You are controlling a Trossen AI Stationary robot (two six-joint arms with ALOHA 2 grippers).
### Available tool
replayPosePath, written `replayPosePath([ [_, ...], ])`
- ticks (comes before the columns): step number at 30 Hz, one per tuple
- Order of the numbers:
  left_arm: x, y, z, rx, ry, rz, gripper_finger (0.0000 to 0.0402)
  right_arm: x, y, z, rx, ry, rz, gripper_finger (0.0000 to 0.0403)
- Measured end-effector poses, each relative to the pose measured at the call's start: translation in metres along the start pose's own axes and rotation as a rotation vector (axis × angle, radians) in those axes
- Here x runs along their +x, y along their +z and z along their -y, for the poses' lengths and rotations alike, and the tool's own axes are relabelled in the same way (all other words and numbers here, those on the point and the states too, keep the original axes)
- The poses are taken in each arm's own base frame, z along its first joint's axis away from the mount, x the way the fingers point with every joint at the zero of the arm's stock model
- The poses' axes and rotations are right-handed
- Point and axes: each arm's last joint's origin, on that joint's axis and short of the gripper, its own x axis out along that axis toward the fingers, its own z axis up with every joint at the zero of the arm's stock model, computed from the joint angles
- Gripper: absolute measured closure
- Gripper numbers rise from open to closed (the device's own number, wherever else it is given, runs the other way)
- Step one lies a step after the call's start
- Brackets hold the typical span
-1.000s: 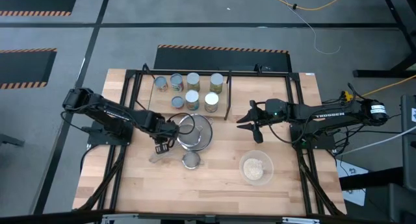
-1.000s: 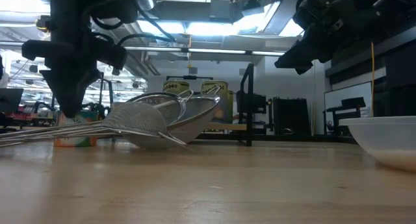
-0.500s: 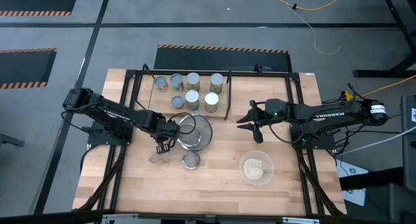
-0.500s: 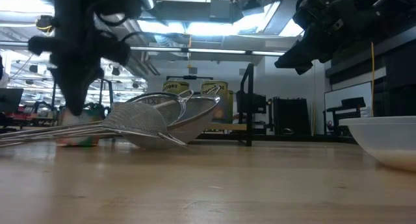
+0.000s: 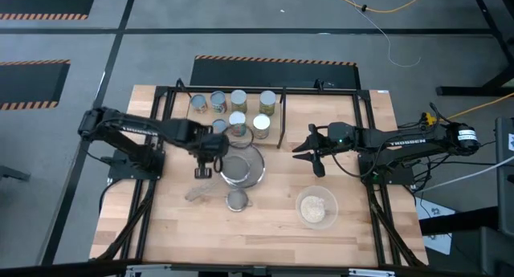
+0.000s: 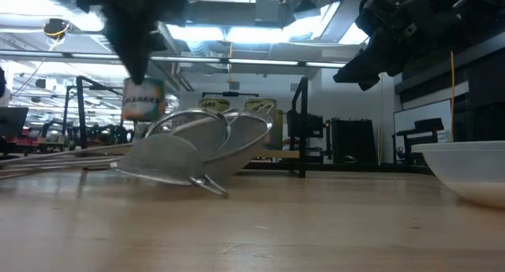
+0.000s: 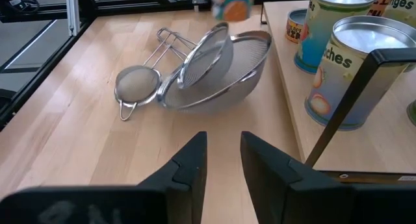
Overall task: Pick and place cans onto a shelf
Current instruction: Put the small canned oranges on the shelf
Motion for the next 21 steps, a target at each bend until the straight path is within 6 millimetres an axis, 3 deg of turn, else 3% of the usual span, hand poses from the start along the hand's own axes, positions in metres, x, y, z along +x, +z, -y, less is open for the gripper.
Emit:
replayPosePath([
  [6,-0.017,0.003,-0.036,0.024,0.091,-0.038,0.0396,0.000,0.000,0.000,0.000,0.000,0.000,0.0305],
  [11,-0.015,-0.006,-0.067,0.004,0.144,-0.120,0.0398,0.000,0.000,0.000,0.000,0.000,0.000,0.0305],
  [21,0.029,-0.037,-0.111,-0.068,0.097,-0.201,0.0398,0.000,0.000,0.000,-0.001,0.000,0.000,0.0305],
])
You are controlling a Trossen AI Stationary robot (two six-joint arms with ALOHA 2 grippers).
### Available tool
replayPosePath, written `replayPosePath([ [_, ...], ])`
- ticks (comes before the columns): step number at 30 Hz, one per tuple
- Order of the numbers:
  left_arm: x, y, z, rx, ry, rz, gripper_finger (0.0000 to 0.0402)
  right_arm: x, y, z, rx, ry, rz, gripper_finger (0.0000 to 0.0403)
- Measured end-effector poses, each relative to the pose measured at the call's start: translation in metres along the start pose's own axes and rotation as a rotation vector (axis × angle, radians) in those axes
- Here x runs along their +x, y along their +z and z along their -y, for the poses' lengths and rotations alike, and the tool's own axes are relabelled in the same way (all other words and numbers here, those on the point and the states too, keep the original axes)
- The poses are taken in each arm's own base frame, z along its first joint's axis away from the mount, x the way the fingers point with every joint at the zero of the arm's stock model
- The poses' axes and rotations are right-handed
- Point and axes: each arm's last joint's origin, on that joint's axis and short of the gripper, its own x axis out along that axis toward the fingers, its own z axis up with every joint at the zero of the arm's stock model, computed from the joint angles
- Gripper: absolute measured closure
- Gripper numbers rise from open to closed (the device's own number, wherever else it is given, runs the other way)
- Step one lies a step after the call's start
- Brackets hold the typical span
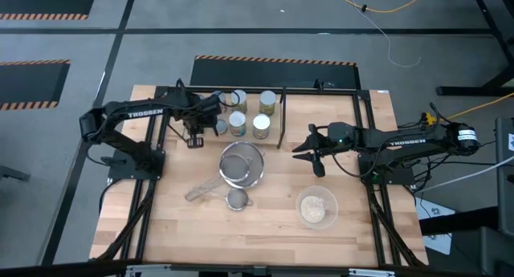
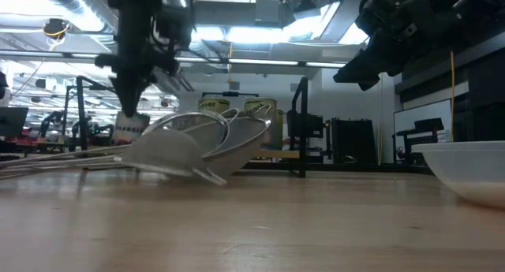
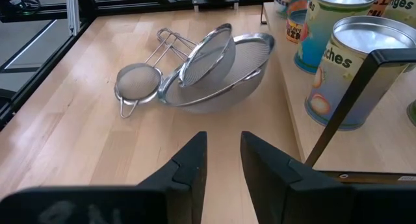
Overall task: Pick and place cans onto a shelf
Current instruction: Put the small canned oranges on the shelf
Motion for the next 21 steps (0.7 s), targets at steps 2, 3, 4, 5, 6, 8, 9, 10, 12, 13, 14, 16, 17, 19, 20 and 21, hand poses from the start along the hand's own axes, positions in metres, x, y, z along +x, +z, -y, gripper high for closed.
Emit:
replayPosePath([
  [2,0.009,-0.002,-0.004,-0.003,0.004,0.006,0.0398,0.000,0.000,0.000,0.000,0.000,0.000,0.0305],
  [3,0.013,-0.003,-0.005,-0.006,0.006,0.008,0.0398,0.000,0.000,0.000,0.000,0.000,0.000,0.0305],
  [4,0.015,-0.004,-0.006,-0.010,0.010,0.013,0.0397,0.000,0.000,0.000,0.000,0.000,0.000,0.0305],
  [5,0.016,-0.004,-0.007,-0.014,0.014,0.018,0.0395,0.000,0.000,0.000,0.000,-0.001,0.000,0.0305],
  [6,0.016,-0.005,-0.008,-0.017,0.014,0.016,0.0392,0.000,0.000,0.000,0.000,0.000,0.000,0.0305],
  [8,0.016,-0.005,-0.009,-0.022,0.015,0.016,0.0386,0.000,0.000,0.000,0.000,0.000,0.000,0.0305],
  [9,0.016,-0.005,-0.010,-0.023,0.015,0.017,0.0383,0.000,0.000,0.000,-0.001,0.000,0.000,0.0305],
  [10,0.016,-0.004,-0.010,-0.023,0.017,0.017,0.0380,0.000,0.000,0.000,-0.001,0.000,0.000,0.0305],
  [12,0.016,-0.004,-0.010,-0.023,0.023,0.016,0.0375,0.000,0.000,0.000,-0.001,-0.001,-0.001,0.0305],
  [13,0.016,-0.004,-0.010,-0.021,0.026,0.015,0.0372,0.000,0.000,0.000,-0.002,0.000,0.000,0.0305],
  [14,0.016,-0.004,-0.010,-0.012,0.029,0.014,0.0369,0.000,0.000,0.000,-0.002,0.000,0.000,0.0305],
  [16,0.016,-0.004,-0.010,-0.007,0.036,0.012,0.0363,0.000,0.000,0.000,0.000,-0.001,0.000,0.0305],
  [17,0.016,-0.004,-0.010,-0.007,0.037,0.011,0.0358,0.000,0.000,0.000,-0.001,0.000,0.000,0.0305],
  [19,0.016,-0.004,-0.010,-0.008,0.038,0.011,0.0347,0.000,0.000,0.000,0.000,0.000,0.000,0.0305],
  [20,0.016,-0.004,-0.010,-0.007,0.038,0.010,0.0341,0.000,0.000,0.000,0.000,0.000,0.000,0.0305],
  [21,0.016,-0.004,-0.010,-0.007,0.038,0.010,0.0335,0.000,0.000,0.000,0.000,0.000,0.000,0.0305],
])
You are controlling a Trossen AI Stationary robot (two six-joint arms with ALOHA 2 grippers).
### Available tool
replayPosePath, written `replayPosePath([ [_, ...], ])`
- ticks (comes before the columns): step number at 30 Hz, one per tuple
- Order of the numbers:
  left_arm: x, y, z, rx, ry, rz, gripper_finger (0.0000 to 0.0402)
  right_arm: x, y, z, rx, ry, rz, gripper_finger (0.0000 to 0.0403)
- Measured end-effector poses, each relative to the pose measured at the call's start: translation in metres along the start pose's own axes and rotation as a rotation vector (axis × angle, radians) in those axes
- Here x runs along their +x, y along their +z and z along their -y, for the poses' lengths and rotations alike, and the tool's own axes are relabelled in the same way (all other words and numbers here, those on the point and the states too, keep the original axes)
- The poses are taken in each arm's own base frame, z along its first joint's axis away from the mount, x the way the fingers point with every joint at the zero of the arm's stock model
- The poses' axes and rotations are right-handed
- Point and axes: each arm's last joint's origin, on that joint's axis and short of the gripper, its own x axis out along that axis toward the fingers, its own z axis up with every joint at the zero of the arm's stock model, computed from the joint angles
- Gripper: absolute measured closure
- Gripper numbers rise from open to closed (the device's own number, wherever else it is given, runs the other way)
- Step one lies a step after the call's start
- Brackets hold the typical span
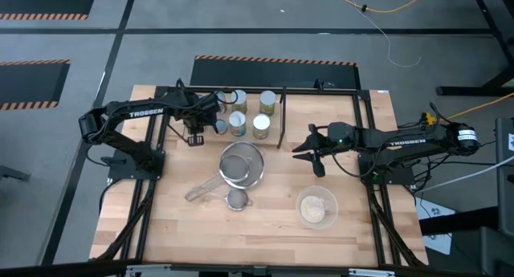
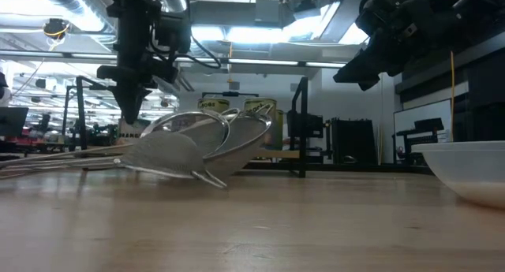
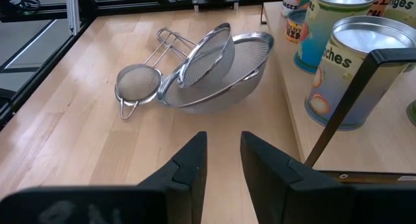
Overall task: Pick and place cans onto a shelf
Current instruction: Put the small canned oranges on the shelf, then return to Home Position
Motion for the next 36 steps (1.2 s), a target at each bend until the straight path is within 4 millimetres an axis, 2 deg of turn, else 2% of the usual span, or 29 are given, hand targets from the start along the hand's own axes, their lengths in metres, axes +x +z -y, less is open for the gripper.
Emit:
replayPosePath([
  [5,0.000,0.000,0.000,-0.004,0.005,-0.002,0.0316,0.000,0.000,0.000,0.000,0.000,0.000,0.0305],
  [12,-0.010,-0.002,0.001,-0.009,0.019,0.043,0.0319,0.000,0.000,0.000,0.000,0.000,-0.001,0.0305],
  [15,-0.026,-0.001,0.002,-0.021,0.035,0.109,0.0317,0.000,0.000,0.000,0.000,0.000,-0.002,0.0305],
  [20,-0.064,-0.006,0.010,-0.016,0.055,0.253,0.0318,0.000,0.000,0.000,0.000,0.000,-0.003,0.0305],
  [26,-0.109,-0.036,0.032,-0.056,-0.007,0.481,0.0316,0.000,0.000,0.000,0.000,0.000,-0.003,0.0305],
  [29,-0.122,-0.058,0.045,-0.074,-0.074,0.624,0.0318,0.000,0.000,0.000,0.001,0.000,-0.003,0.0305],
  [31,-0.122,-0.073,0.053,-0.076,-0.098,0.741,0.0319,0.000,0.000,0.000,-0.001,0.000,-0.002,0.0305],
  [36,-0.100,-0.093,0.068,-0.059,-0.151,1.013,0.0316,0.000,0.000,0.000,0.000,0.000,-0.002,0.0305],
])
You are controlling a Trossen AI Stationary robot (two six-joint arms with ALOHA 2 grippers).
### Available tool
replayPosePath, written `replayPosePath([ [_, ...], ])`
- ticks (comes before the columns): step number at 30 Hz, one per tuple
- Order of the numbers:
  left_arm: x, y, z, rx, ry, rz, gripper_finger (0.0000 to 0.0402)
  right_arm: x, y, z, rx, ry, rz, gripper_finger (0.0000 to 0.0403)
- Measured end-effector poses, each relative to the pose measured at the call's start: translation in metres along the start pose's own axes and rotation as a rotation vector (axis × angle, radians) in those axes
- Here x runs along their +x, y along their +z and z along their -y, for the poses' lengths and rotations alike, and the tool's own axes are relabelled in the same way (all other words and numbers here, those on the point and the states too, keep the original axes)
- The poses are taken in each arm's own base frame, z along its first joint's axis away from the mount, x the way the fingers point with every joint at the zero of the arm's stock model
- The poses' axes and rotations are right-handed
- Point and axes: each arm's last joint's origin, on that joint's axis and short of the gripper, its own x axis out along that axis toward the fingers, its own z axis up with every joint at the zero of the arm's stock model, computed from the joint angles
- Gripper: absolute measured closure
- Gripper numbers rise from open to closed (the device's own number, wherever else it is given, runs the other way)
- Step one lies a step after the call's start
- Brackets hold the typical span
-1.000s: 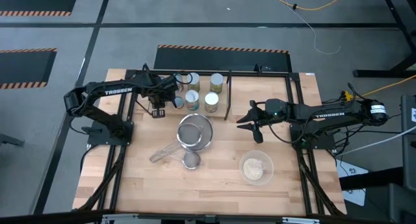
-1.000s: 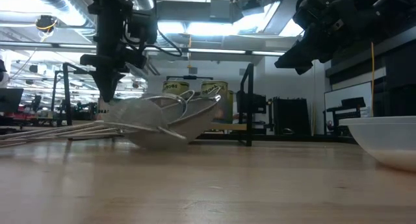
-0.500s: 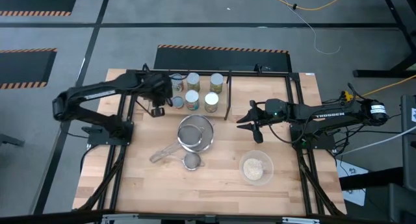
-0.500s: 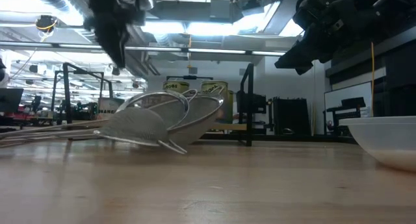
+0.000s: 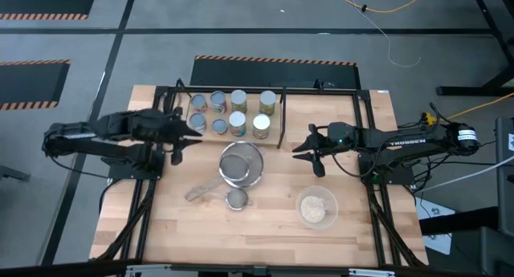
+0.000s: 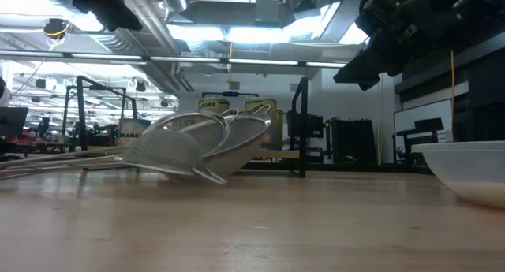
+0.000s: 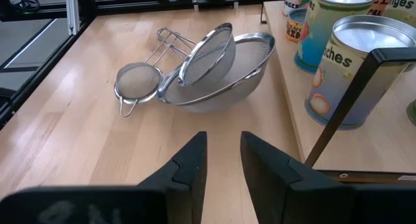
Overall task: Pick and place cans onto a shelf
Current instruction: Return to Home Position
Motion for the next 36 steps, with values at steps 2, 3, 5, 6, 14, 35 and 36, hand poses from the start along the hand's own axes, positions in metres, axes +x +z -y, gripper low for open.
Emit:
replayPosePath([
  [2,0.001,-0.013,0.003,0.002,-0.016,0.089,0.0317,0.000,0.000,0.000,-0.001,0.000,0.000,0.0305],
  [3,0.002,-0.018,0.004,0.005,-0.023,0.132,0.0318,0.000,0.000,0.000,-0.001,0.000,0.000,0.0305],
  [5,0.007,-0.031,0.006,0.023,-0.032,0.190,0.0319,0.000,0.000,0.000,-0.002,0.000,0.000,0.0305],
  [6,0.011,-0.038,0.006,0.025,-0.033,0.207,0.0318,0.000,0.000,0.000,-0.002,0.000,0.000,0.0305],
  [14,0.037,-0.079,0.009,0.017,-0.028,0.294,0.0319,0.000,0.000,0.000,0.002,0.000,0.001,0.0305],
  [35,0.047,-0.118,0.010,0.048,-0.012,0.474,0.0315,-0.038,0.028,-0.014,0.077,0.261,0.239,0.0305],
  [36,0.046,-0.119,0.010,0.047,-0.008,0.465,0.0315,-0.043,0.030,-0.015,0.067,0.276,0.260,0.0305],
])
